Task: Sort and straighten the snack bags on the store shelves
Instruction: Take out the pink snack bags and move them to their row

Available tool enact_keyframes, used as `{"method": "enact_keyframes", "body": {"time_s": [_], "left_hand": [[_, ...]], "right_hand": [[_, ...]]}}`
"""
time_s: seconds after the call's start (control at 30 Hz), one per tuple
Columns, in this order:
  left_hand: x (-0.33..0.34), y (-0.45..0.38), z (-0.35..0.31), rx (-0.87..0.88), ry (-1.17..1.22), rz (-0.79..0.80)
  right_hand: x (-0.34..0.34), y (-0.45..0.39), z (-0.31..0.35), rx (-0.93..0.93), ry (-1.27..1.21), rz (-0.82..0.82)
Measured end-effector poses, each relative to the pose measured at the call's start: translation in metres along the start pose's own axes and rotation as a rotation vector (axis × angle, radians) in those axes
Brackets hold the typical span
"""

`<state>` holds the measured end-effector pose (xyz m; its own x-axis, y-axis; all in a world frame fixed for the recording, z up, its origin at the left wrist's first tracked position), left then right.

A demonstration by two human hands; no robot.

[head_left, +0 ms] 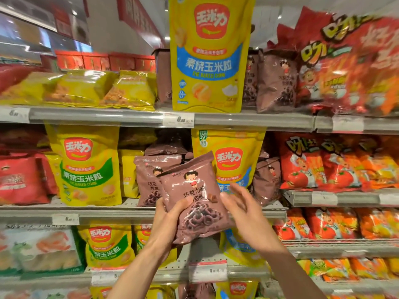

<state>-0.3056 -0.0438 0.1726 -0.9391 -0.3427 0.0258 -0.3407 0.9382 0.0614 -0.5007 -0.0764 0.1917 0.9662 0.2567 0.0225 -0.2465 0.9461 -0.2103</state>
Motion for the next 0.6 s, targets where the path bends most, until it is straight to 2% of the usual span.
{"method": "enact_keyframes", "body": {"time_s": [0.13, 0.2, 0.3, 0.6], "left_hand": [[-0.005, -0.01, -0.005, 0.069, -0.049, -0.078], [-0.006, -0.014, -0.008, 0.091, -0.085, -0.113], [-0.006, -0.019, -0.01, 0.088, -0.113, -0.134], [-0.02, -0.024, -0.008, 0.096, -0.146, -0.184]], "right_hand": [[-0.034, -0.045, 0.003, -0.156, 0.267, -0.409], [-0.041, -0.07, 0.007, -0.146, 0.381, -0.483], [-0.048, -0.098, 0.011, -0.101, 0.357, -0.458], [-0.072, -0.127, 0.006, -0.117, 0.022, -0.324]]}}
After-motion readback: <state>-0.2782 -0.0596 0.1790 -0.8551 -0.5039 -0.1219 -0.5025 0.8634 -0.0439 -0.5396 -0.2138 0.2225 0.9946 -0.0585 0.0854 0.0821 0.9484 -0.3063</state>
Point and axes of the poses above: each hand's wrist, its own y-axis away from the middle knuckle, its own x-axis out of the palm, z = x × y, the point moved 1 cm from there along -y, towards the middle knuckle, and after that the axes turned 13 degrees about -y, right-handed, at the moved point
